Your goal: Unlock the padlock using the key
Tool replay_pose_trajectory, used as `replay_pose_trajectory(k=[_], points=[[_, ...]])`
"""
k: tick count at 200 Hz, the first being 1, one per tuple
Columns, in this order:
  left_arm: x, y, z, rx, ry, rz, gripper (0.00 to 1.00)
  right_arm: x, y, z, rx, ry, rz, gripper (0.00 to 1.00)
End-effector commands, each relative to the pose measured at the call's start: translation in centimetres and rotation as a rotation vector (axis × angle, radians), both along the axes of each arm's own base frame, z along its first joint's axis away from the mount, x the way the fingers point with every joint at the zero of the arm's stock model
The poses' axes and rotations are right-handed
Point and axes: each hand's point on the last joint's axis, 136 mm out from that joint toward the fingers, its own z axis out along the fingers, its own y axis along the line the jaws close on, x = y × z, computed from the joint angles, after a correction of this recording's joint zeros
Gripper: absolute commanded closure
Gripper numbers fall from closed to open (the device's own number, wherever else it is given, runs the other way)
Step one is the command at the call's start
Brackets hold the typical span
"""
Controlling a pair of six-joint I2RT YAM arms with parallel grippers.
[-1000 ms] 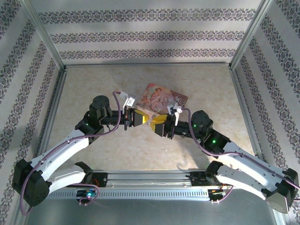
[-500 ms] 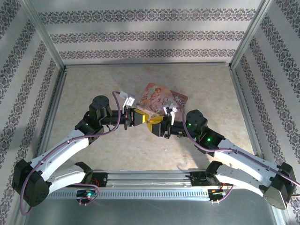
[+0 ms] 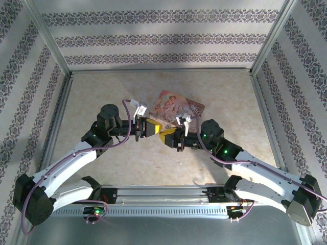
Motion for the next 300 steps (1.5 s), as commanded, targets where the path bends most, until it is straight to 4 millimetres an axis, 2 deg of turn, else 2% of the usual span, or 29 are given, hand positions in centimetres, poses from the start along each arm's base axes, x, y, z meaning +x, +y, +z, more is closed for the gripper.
replay_pose_trajectory(k=[1, 75, 84, 92, 104, 112, 124, 138, 149, 171, 194, 211, 231, 262, 278, 300], points=[[-0.7, 0.0, 0.8, -0.007, -0.045, -0.010, 1.00, -0.3, 0.2, 1.2, 0.033, -0.029, 0.011, 0.84], [-0.6, 0.1, 0.6, 0.001, -0.046, 0.003, 1.00, 0.0, 0.0, 0.8, 0.015, -0.025, -0.011, 0.99], [-0.5, 0.2, 0.6, 0.004, -0.050, 0.014, 0.92, 0.0, 0.0, 0.6, 0.009, -0.023, -0.014, 1.00], [-0.4, 0.3, 0.5, 0.010, -0.053, 0.027, 0.81, 0.1, -0.1, 0.5, 0.004, -0.022, -0.017, 1.00], [-0.3, 0.6, 0.7, 0.014, -0.069, 0.048, 0.74, 0.2, -0.2, 0.1, -0.008, -0.018, -0.025, 1.00], [-0.1, 0.9, 0.7, 0.019, -0.083, 0.074, 0.65, 0.3, -0.3, -0.1, -0.019, -0.015, -0.032, 1.00], [0.4, 1.5, 0.7, 0.027, -0.110, 0.131, 0.53, 0.6, -0.5, -0.7, -0.045, -0.008, -0.055, 1.00], [1.1, 2.5, 0.4, 0.050, -0.132, 0.212, 0.47, 0.9, -1.0, -1.6, -0.092, 0.006, -0.088, 1.00], [1.8, 3.5, 0.0, 0.078, -0.145, 0.290, 0.35, 1.3, -1.5, -2.4, -0.134, 0.018, -0.116, 1.00], [3.1, 5.7, -1.4, 0.142, -0.171, 0.443, 0.13, 1.9, -2.7, -4.2, -0.220, 0.057, -0.168, 1.00], [4.1, 7.9, -3.7, 0.201, -0.186, 0.579, 0.01, 2.8, -4.5, -6.0, -0.290, 0.116, -0.227, 1.00], [4.2, 8.8, -5.4, 0.235, -0.172, 0.621, 0.00, 3.4, -5.7, -7.2, -0.325, 0.150, -0.264, 1.00], [4.3, 8.8, -7.8, 0.295, -0.129, 0.611, 0.01, 4.3, -7.4, -8.4, -0.347, 0.200, -0.307, 1.00], [5.1, 8.9, -12.5, 0.428, -0.048, 0.615, 0.01, 6.5, -9.7, -9.1, -0.267, 0.283, -0.347, 1.00], [5.6, 8.4, -14.3, 0.442, -0.016, 0.602, 0.01, 7.7, -10.8, -9.2, -0.231, 0.306, -0.361, 1.00], [6.4, 7.4, -15.8, 0.440, 0.034, 0.582, 0.00, 9.0, -11.5, -9.6, -0.205, 0.328, -0.366, 1.00]])
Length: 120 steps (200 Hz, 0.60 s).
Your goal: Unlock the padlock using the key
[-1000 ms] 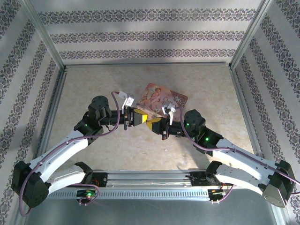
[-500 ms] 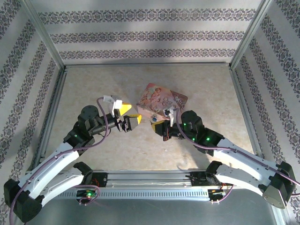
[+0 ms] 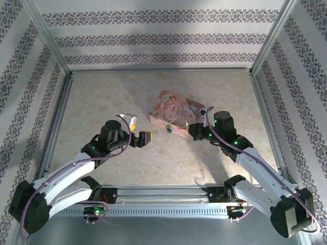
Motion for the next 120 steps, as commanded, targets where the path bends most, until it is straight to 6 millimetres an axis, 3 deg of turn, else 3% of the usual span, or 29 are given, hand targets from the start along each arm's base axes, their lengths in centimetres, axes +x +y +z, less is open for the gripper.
replay_pose_trajectory(k=[1, 78, 120], points=[[0.7, -0.9, -1.0, -0.013, 0.014, -0.004, 0.00, 0.4, 0.3, 0.0, 0.070, 0.012, 0.054, 1.00], [2.7, -3.5, -4.2, -0.051, 0.121, -0.029, 0.03, 4.6, 0.1, -2.6, 0.111, 0.077, -0.009, 1.00], [3.1, -5.2, -5.5, -0.076, 0.187, -0.078, 0.11, 6.5, 0.0, -4.8, 0.155, 0.175, -0.059, 1.00]])
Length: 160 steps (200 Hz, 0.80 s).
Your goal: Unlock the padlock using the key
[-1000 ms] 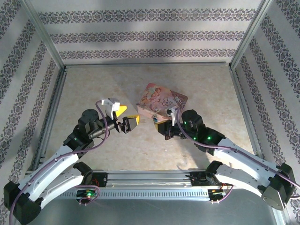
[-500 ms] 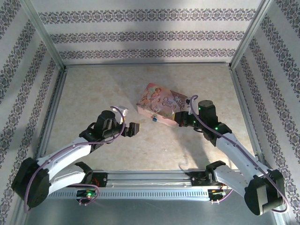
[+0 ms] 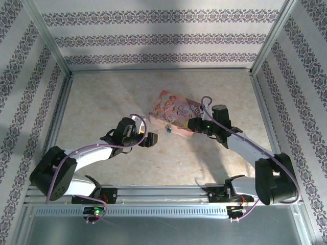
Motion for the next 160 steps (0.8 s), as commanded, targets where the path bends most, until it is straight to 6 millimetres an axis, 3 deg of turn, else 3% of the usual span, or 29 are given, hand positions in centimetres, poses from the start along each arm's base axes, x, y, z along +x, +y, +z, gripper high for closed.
replay_pose_trajectory(k=[1, 31, 94, 160], points=[[0.9, -2.1, 1.8, -0.083, -0.022, -0.043, 0.11, 1.4, 0.4, 0.8, 0.064, -0.005, -0.018, 1.00], [1.4, -2.5, 1.4, -0.092, -0.010, -0.036, 0.14, 1.5, 0.1, 0.5, 0.062, 0.012, -0.047, 1.00], [2.5, -4.1, 0.6, -0.116, 0.024, -0.060, 0.23, 0.1, -0.3, -3.6, 0.004, 0.132, -0.055, 1.00], [3.7, -5.9, -0.1, -0.143, 0.053, -0.102, 0.23, -1.7, -0.7, -5.3, -0.041, 0.171, -0.051, 1.00]])
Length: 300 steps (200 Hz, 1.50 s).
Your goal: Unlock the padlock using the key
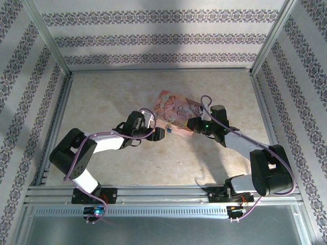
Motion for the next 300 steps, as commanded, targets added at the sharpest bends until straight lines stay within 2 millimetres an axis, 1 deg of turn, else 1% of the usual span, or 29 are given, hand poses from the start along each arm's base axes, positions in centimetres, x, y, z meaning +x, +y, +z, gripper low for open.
replay_pose_trajectory(k=[1, 69, 106, 141, 191, 226, 300], points=[[0.7, -1.6, 1.3, -0.055, -0.028, -0.034, 0.23, -2.3, -0.7, -3.6, -0.070, 0.117, -0.008, 1.00], [2.0, -3.3, 0.5, -0.079, -0.024, -0.068, 0.26, -3.2, -0.7, -3.9, -0.075, 0.129, 0.003, 1.00], [2.1, -4.2, -0.1, -0.101, -0.017, -0.108, 0.28, -3.6, -0.8, -3.9, -0.080, 0.127, 0.004, 1.00], [2.2, -4.8, -0.4, -0.104, -0.024, -0.131, 0.29, -3.7, -0.9, -3.8, -0.082, 0.126, 0.002, 1.00], [2.6, -5.8, -0.5, -0.119, -0.022, -0.165, 0.33, -3.6, -0.9, -3.7, -0.088, 0.126, -0.002, 1.00], [2.8, -6.4, -0.5, -0.127, -0.021, -0.183, 0.38, -3.5, -1.0, -3.5, -0.092, 0.122, -0.006, 1.00], [2.5, -7.7, -0.4, -0.149, -0.020, -0.192, 0.48, -3.2, -0.8, -3.3, -0.099, 0.120, -0.006, 1.00]])
